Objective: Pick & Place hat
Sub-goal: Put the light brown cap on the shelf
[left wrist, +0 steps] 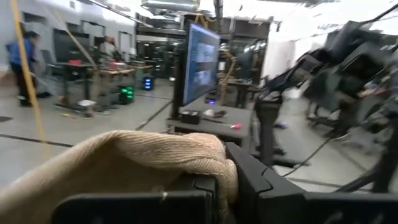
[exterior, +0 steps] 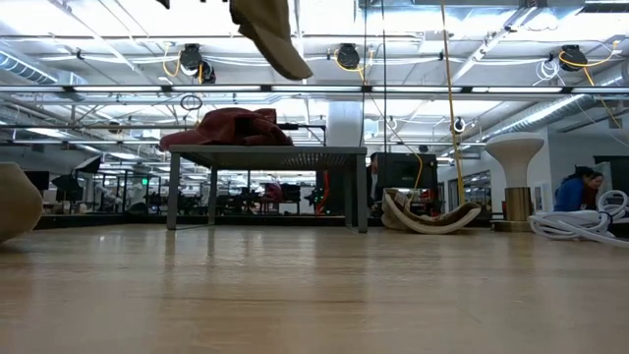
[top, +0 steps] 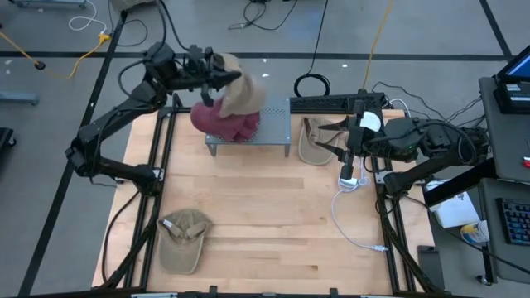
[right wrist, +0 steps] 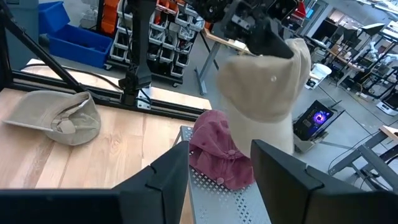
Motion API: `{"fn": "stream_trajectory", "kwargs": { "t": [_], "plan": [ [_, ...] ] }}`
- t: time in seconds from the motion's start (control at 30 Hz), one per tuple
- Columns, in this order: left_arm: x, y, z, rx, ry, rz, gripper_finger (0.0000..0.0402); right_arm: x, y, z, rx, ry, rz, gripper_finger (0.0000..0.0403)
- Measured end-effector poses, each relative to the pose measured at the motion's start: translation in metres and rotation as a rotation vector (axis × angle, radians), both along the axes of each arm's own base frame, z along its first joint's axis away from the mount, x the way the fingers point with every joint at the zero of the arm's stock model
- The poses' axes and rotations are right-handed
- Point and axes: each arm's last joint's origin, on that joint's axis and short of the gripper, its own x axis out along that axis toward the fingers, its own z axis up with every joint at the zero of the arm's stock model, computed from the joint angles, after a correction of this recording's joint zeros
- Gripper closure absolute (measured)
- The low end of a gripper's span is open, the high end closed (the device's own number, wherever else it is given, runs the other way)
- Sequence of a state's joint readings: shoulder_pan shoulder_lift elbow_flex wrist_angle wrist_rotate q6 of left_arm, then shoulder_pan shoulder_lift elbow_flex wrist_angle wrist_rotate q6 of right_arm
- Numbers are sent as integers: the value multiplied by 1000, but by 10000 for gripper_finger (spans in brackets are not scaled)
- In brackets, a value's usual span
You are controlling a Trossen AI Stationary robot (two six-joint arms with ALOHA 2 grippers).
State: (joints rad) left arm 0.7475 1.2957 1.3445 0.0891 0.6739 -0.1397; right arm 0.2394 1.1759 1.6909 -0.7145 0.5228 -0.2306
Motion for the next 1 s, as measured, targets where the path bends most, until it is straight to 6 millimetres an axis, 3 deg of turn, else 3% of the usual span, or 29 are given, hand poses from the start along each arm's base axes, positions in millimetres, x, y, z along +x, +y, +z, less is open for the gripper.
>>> {"fn": "stream_trajectory", "kwargs": {
  "t": [0.27, 0.67, 1.0],
  "plan": [
    [24, 3, -5, 89, 108, 44, 384, 0, 0, 0, -23, 7, 6, 237],
    [67, 24, -4, 321, 383, -30, 384, 0, 0, 0, -140, 44, 36, 236],
    [85, 34, -12, 466, 437, -73, 384, 0, 0, 0, -193, 60, 50, 236]
  ]
}}
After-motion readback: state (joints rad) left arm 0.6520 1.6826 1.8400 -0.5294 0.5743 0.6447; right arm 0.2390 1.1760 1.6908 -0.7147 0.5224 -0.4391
